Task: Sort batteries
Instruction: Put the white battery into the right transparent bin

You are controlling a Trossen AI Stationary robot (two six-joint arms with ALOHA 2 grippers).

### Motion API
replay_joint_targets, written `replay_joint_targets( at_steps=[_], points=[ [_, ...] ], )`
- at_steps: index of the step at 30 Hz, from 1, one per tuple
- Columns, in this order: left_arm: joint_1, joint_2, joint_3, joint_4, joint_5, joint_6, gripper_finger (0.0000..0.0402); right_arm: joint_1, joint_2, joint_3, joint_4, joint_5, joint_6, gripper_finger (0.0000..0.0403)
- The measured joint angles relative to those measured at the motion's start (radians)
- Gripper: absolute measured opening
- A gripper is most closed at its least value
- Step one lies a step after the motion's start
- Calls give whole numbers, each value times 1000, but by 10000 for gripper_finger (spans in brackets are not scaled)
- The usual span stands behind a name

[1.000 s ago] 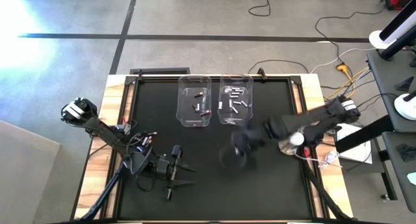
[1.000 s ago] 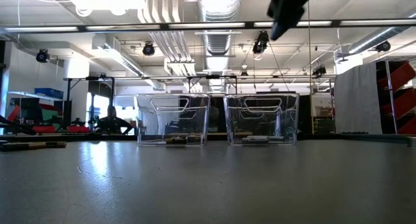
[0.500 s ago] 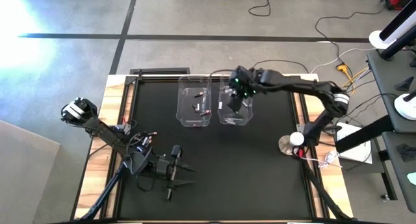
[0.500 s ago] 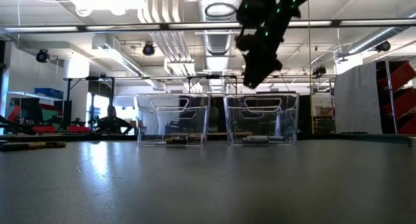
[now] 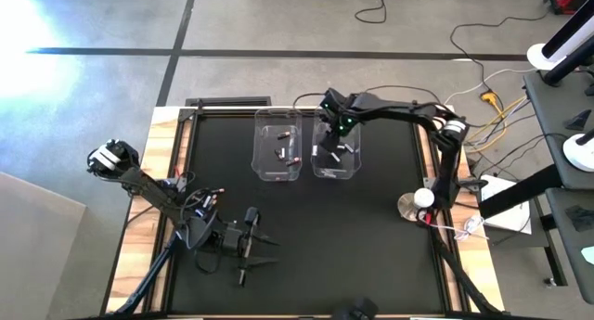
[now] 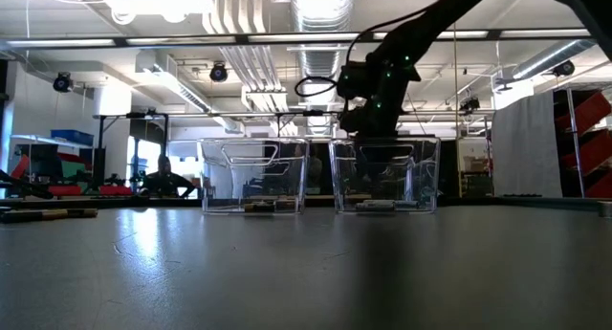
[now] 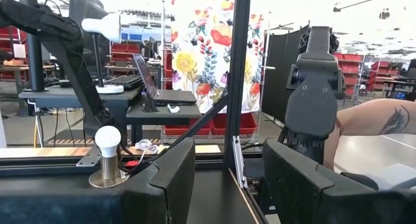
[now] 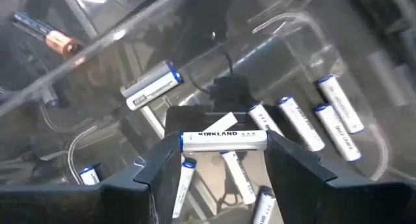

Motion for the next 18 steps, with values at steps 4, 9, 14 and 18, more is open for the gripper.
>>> replay_joint_targets(
  at_steps=[4, 9, 14, 18],
  points=[
    [0, 0, 0, -11, 0, -3, 159, 0, 19, 1, 0, -2, -15, 197],
    [0, 0, 0, -11, 0, -3, 159, 2, 48, -4, -1, -1, -8, 193],
    [0, 0, 0, -10, 0, -8, 159, 11, 88, -4, 0, -1, 0, 194],
    [0, 0, 0, -10, 0, -8, 159, 21, 113, -5, 0, 2, -1, 206]
  ],
)
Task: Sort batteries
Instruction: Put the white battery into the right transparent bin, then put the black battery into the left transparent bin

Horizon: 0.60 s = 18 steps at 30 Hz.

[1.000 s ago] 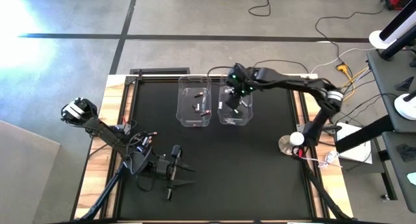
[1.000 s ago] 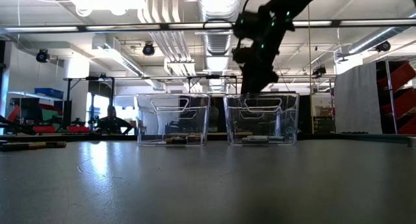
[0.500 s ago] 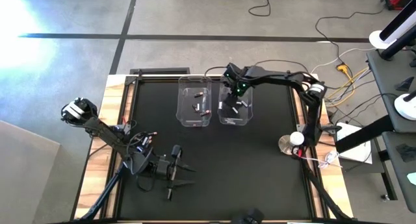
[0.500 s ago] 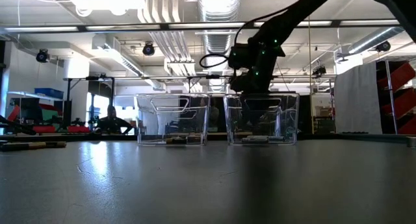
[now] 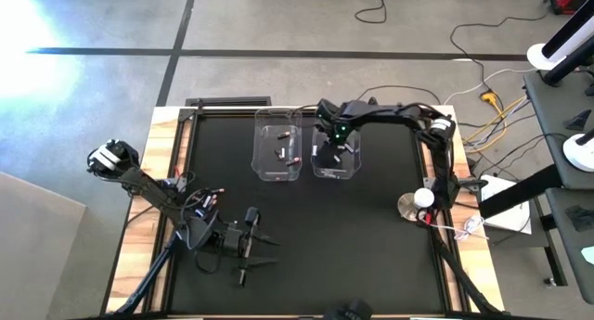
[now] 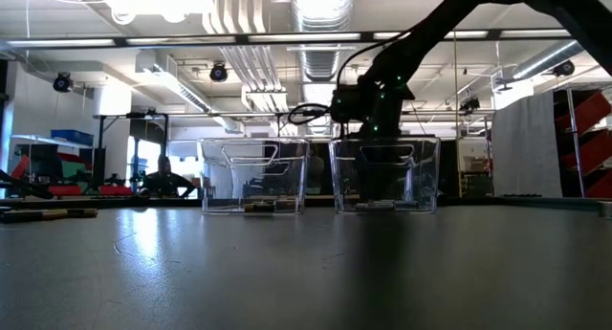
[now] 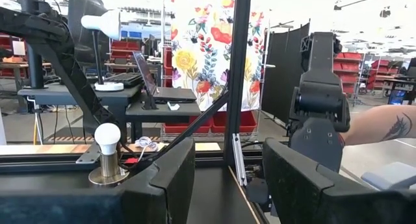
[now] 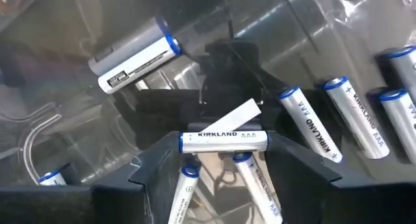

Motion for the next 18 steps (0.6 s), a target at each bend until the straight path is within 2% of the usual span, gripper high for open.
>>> replay_joint_targets(
  at_steps=[10, 15, 18],
  points=[
    [0, 0, 0, 0, 0, 1, 159, 8, -37, -2, -8, 4, 0, 251],
    [0, 0, 0, -1, 0, 1, 159, 37, -140, -2, -24, 12, 0, 267],
    [1, 0, 0, -10, 0, 2, 159, 98, -232, -3, -22, 55, -2, 265]
  ],
)
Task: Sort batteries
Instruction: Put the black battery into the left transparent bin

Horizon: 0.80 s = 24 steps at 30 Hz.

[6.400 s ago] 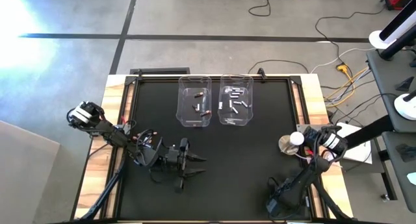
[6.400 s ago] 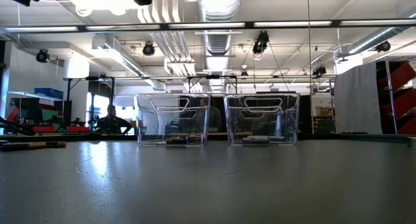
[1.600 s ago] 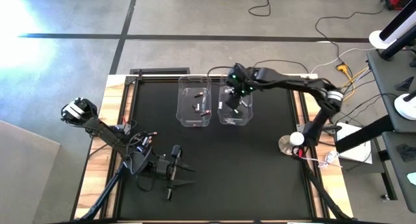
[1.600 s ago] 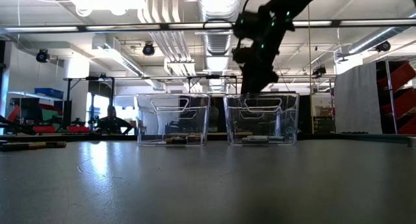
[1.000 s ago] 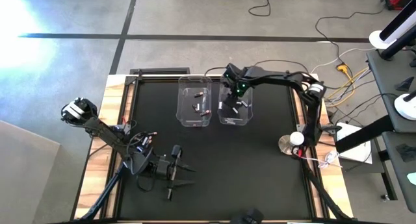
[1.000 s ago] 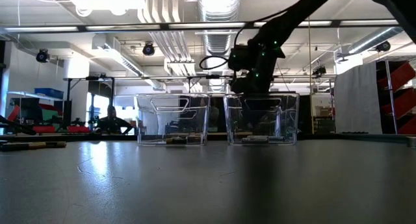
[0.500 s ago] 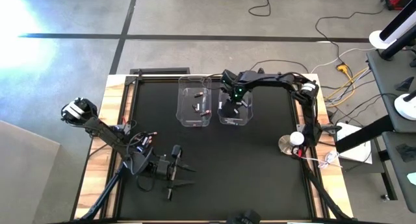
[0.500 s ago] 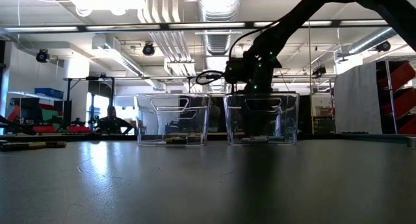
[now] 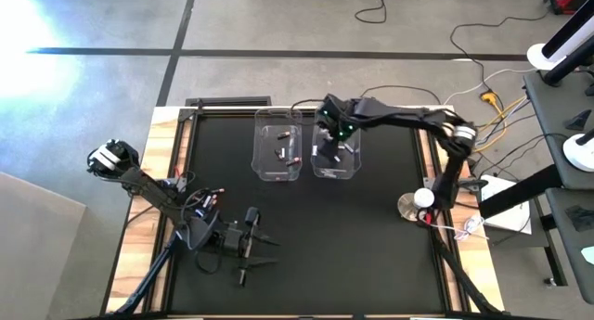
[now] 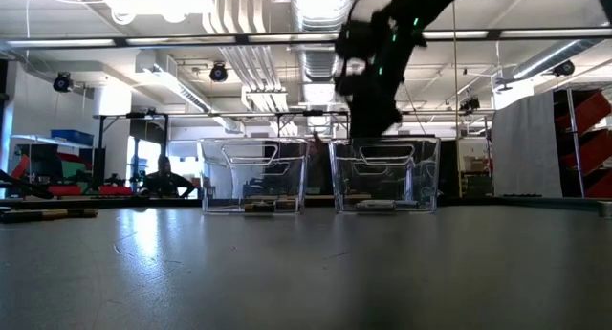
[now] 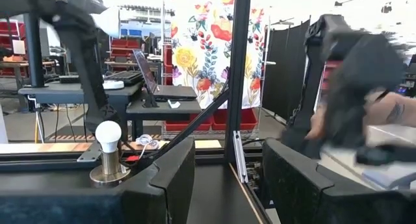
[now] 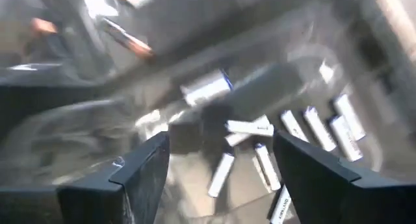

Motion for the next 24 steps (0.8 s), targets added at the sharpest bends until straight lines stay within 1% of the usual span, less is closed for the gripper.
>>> replay_joint_targets(
  at_steps=[4, 7, 11, 13, 15, 17, 19, 21, 24],
  points=[
    [2, 0, 0, -16, -9, 4, 159, 143, -135, -34, 38, 122, -17, 250],
    [3, 0, 0, -18, -50, 4, 159, 279, -236, -90, 113, 157, -7, 237],
    [3, 0, 0, -22, -86, 2, 159, 493, -364, -223, 252, 176, 73, 220],
    [3, 0, 0, -23, -87, 0, 159, 612, -415, -313, 357, 234, 115, 213],
    [3, 0, 0, -27, -87, -6, 159, 728, -457, -411, 476, 330, 132, 206],
    [3, 0, 0, -48, -87, -17, 159, 826, -481, -499, 582, 433, 133, 200],
    [3, 0, 0, -79, -87, -25, 159, 901, -486, -574, 666, 512, 146, 193],
    [3, 0, 0, -98, -89, -30, 159, 953, -476, -637, 746, 539, 185, 187],
    [3, 0, 0, -107, -119, -30, 159, 1000, -434, -708, 870, 541, 244, 177]
  ],
)
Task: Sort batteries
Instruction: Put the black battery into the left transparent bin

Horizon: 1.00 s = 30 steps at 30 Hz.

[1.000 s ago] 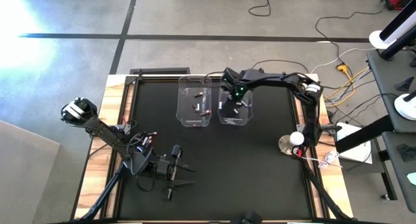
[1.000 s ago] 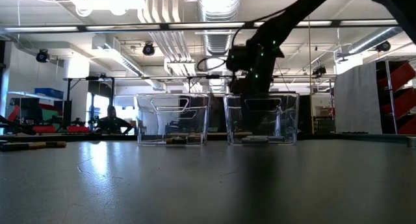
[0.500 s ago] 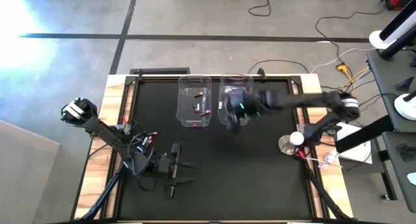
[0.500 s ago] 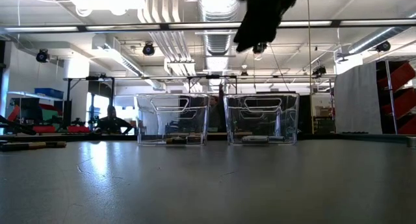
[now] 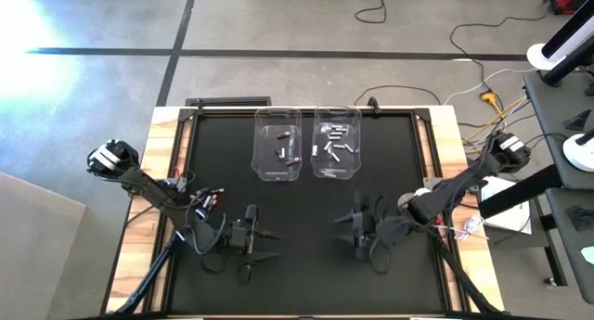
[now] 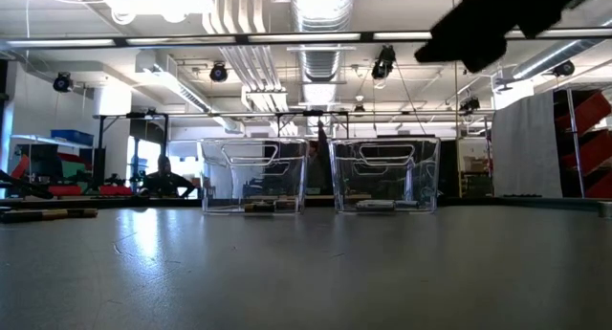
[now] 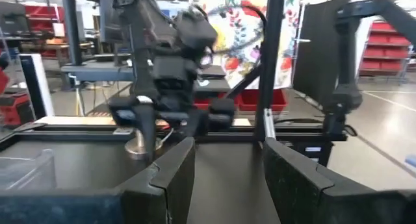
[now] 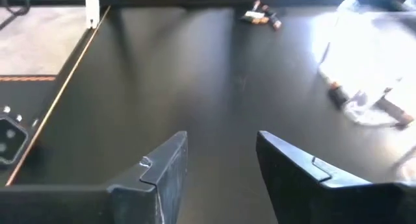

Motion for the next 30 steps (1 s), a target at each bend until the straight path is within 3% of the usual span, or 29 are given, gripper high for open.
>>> replay_joint_targets(
  at_steps=[9, 14, 18, 24, 30],
  points=[
    [14, 19, 0, -43, -11, -23, 159, 13, 284, -46, 396, 71, -100, 147],
    [14, 19, 0, -150, -13, -119, 159, -15, 439, 42, 436, 70, -147, 131],
    [14, 19, 0, -323, -12, -345, 159, -44, 549, 112, 437, 67, -156, 119],
    [0, 19, 0, -643, -5, -843, 159, -69, 696, 232, 436, 44, -338, 116],
    [5, 8, 0, -917, 128, -1115, 159, -93, 810, 373, 433, 26, -370, 136]
  ],
)
